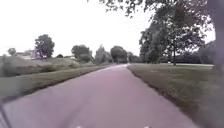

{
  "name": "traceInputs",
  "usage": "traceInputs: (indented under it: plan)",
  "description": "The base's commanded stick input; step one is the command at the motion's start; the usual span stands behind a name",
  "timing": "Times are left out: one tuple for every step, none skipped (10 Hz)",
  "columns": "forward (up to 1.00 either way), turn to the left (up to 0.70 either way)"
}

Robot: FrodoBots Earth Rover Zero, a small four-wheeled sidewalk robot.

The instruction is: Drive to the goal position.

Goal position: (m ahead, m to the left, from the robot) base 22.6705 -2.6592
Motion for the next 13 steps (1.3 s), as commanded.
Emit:
traceInputs:
  plan:
    - [0.7, 0.0]
    - [0.7, 0.0]
    - [0.7, 0.0]
    - [0.7, 0.0]
    - [0.7, 0.0]
    - [0.7, 0.0]
    - [0.7, 0.0]
    - [0.7, 0.0]
    - [0.7, 0.0]
    - [0.7, 0.0]
    - [0.7, 0.0]
    - [0.7, 0.0]
    - [0.7, 0.0]
